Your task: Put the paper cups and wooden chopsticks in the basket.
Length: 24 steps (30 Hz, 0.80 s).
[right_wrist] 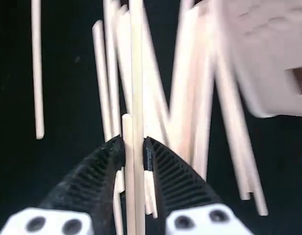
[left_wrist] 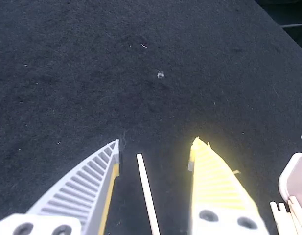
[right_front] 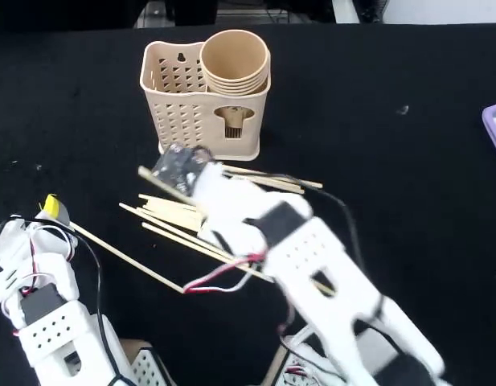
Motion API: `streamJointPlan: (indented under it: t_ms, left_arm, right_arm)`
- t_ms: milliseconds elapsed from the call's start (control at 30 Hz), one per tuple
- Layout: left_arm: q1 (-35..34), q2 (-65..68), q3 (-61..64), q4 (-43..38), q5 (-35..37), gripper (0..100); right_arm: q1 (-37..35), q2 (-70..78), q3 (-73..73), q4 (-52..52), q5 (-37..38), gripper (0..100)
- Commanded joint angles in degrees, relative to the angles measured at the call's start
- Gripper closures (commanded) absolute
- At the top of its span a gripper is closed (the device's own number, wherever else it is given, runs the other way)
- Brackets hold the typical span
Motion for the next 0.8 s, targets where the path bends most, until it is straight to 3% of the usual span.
streamJointPlan:
  t_ms: [0, 300, 433, 667, 767]
  left_arm:
    - [-0.13, -0.7, -1.54, -1.14, 0.35, 77]
    - [-0.13, -0.7, -1.45, -1.14, 0.26, 77]
    - [-0.04, -0.7, -1.45, -1.14, 0.44, 77]
    - [2.59, -0.7, -1.19, -1.14, 0.18, 77]
    - [2.33, -0.7, -1.19, -1.14, 0.18, 77]
  right_arm:
    - [1.23, -9.63, -3.56, -0.44, -0.53, 98.8]
    - [0.7, -12.79, -20.79, -7.74, -9.41, 98.8]
    - [0.62, -6.46, -28.44, -15.47, -10.64, 98.8]
    - [0.79, 8.75, -43.56, -26.02, -19.87, 98.8]
    - [0.97, 15.43, -49.36, -29.98, -19.43, 98.7]
